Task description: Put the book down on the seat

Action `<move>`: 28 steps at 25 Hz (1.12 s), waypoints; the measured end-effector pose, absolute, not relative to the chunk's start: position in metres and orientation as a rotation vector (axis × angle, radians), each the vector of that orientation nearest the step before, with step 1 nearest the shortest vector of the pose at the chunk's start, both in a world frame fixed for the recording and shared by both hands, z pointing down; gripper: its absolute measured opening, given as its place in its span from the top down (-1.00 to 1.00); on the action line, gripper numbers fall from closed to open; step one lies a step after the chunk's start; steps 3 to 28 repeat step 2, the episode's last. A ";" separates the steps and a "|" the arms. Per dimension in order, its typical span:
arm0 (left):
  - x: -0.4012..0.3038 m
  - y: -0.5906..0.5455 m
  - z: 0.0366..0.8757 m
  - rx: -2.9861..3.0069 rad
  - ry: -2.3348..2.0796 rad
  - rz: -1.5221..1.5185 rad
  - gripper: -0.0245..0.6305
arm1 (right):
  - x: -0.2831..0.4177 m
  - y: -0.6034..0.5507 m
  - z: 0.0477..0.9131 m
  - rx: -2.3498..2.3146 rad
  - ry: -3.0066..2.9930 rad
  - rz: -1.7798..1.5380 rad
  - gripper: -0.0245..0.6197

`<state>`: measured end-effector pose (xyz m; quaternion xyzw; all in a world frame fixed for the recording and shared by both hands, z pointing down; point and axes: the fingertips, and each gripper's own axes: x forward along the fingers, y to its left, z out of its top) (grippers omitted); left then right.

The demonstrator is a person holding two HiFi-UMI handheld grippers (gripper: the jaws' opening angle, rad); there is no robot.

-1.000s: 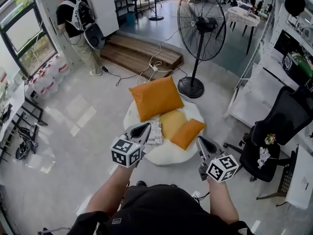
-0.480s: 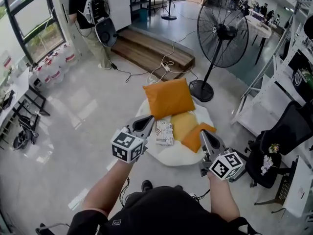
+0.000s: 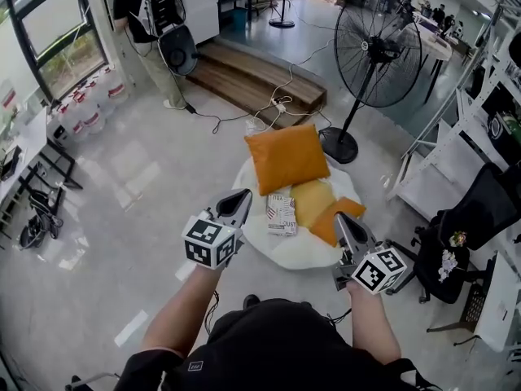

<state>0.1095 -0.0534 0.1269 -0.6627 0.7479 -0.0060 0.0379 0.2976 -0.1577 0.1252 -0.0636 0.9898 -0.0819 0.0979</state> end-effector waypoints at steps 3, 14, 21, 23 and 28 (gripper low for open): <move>0.101 -0.048 0.127 -2.027 2.294 -0.035 0.92 | 0.295 -0.155 0.126 -0.211 2.926 -0.250 0.89; 0.101 -0.048 0.127 -2.027 2.294 -0.035 0.92 | 0.295 -0.155 0.126 -0.211 2.926 -0.250 0.89; 0.101 -0.048 0.127 -2.027 2.294 -0.035 0.92 | 0.295 -0.155 0.126 -0.211 2.926 -0.250 0.89; 0.101 -0.048 0.127 -2.027 2.294 -0.035 0.92 | 0.295 -0.155 0.126 -0.211 2.926 -0.250 0.89; 0.101 -0.048 0.127 -2.027 2.294 -0.035 0.92 | 0.295 -0.155 0.126 -0.211 2.926 -0.250 0.89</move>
